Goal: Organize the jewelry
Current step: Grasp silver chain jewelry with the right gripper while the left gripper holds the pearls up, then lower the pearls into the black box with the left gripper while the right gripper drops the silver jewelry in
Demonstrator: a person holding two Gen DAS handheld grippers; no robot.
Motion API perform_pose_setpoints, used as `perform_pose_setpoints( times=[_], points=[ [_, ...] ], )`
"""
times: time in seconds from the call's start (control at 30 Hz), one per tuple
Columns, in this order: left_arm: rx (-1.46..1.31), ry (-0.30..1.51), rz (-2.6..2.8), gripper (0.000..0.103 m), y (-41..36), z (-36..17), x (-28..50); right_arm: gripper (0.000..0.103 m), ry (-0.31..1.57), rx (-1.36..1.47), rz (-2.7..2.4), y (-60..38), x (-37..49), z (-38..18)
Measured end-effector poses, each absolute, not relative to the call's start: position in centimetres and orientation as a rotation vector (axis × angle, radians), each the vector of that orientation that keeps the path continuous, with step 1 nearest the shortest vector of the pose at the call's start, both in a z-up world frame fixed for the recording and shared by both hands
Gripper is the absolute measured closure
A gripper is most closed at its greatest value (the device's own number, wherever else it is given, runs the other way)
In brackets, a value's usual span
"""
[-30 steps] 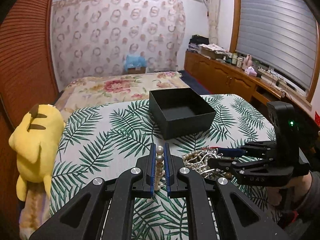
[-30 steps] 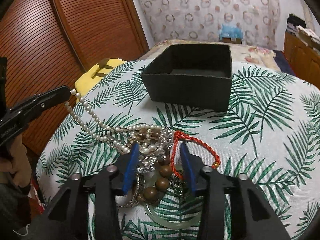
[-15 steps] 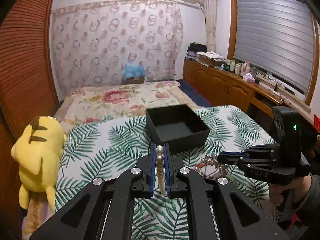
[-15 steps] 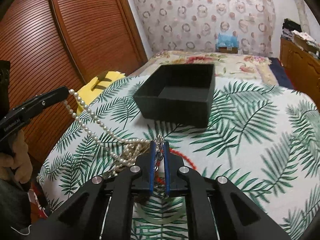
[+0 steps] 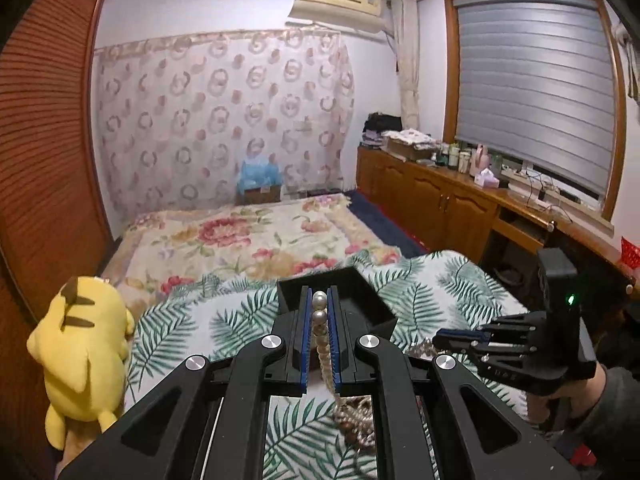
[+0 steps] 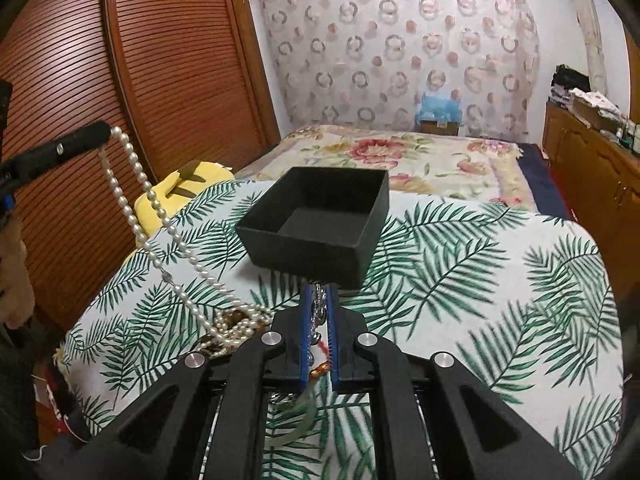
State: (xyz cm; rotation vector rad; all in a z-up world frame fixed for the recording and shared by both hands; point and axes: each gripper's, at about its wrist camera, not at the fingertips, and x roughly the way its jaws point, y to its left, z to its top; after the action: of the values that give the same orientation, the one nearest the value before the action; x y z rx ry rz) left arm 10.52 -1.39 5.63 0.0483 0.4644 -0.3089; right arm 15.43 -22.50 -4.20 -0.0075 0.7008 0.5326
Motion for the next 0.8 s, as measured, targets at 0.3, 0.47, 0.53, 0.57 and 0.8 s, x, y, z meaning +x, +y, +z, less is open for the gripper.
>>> perform_pose_setpoints(
  times=[0.3,0.47,0.53,0.57,0.8],
  points=[
    [0.057,0.409,-0.345,0.096,-2.6,8.7,11.3,0.095,0.701,-0.038,0.539,-22.6,16.3,-3.8],
    [0.054,0.403,-0.353,0.096,-3.1,9.6,12.2,0.095,0.693,-0.049,0.541,-22.5,17.0,-3.0],
    [0.053,0.401,-0.357,0.096,-3.2,9.9,12.8,0.095,0.687,-0.052,0.543,-22.6,17.3,-2.5],
    [0.054,0.401,-0.359,0.096,-3.2,10.0,13.0,0.095,0.685,-0.054,0.543,-22.6,17.5,-2.4],
    [0.052,0.389,-0.370,0.096,-3.6,11.4,15.2,0.095,0.637,-0.067,0.547,-22.7,19.7,-0.1]
  ],
)
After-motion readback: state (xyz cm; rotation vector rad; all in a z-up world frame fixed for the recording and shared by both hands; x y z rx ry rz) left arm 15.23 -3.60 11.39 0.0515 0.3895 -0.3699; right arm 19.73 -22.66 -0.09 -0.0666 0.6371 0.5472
